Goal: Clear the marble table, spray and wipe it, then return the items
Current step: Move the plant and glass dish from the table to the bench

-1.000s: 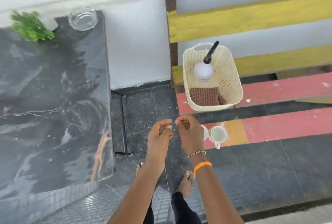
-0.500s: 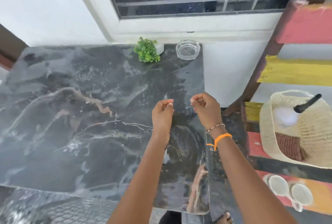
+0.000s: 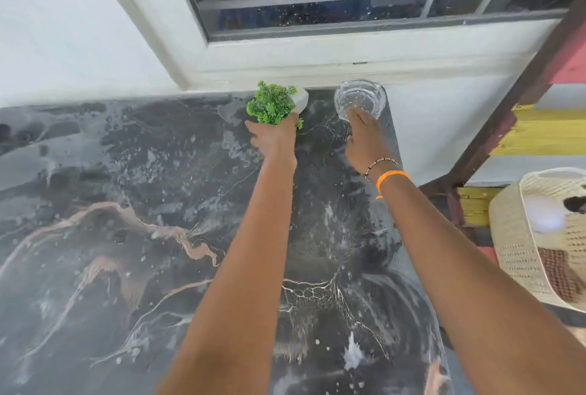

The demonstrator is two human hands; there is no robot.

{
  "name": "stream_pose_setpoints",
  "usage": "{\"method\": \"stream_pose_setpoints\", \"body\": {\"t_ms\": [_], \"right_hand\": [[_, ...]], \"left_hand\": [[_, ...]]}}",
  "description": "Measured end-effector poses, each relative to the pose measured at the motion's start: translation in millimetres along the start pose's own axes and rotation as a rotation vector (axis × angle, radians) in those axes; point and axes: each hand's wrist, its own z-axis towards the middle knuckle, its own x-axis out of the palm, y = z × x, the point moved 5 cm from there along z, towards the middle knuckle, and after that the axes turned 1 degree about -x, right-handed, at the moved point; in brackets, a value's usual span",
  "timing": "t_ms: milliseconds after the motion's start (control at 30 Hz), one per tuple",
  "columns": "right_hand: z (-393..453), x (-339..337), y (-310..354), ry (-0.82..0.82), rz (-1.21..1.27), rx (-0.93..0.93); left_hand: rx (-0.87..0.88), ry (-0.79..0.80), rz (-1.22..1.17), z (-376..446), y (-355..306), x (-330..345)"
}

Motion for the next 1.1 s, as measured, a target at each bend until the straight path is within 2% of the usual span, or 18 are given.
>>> {"method": "stream_pose_setpoints", "body": {"t_ms": [100,300,567,667,800,933,1100], "right_hand": [[9.2,8.9,-3.3,0.039,-0.071,0.033],[7.7,8.9,-4.0,-0.082,-0.080,0.052],[-16.8,4.1,-4.2,-0.280,0.007,0.072],[-22.3,2.6,-6.1,-0.363,0.050,0.084],[-20.9,-9.4,-17.8,-0.471,0.217,0.217],[-14.9,-9.5,-36.8,-0.374,0.400,0.491],[-12.9,-7.0,-46.2,-0.301,0.439,0.631]], "left_hand": [[0.028,-0.039,-0.018,12.0,-8.7,5.5],[0.222,-0.108,-0.012,27.8,-18.6,-5.5],[0.647,0.060,0.234,-7.2,-50.4,-14.6],[0.735,0.115,0.352,-21.1,-49.2,-14.4],[0.706,0.160,0.348,-20.7,-34.8,-17.9],[0.671,0.107,0.345,-11.4,-10.8,-22.4],[0.492,0.075,0.383,-8.6,18.3,-22.1]]}}
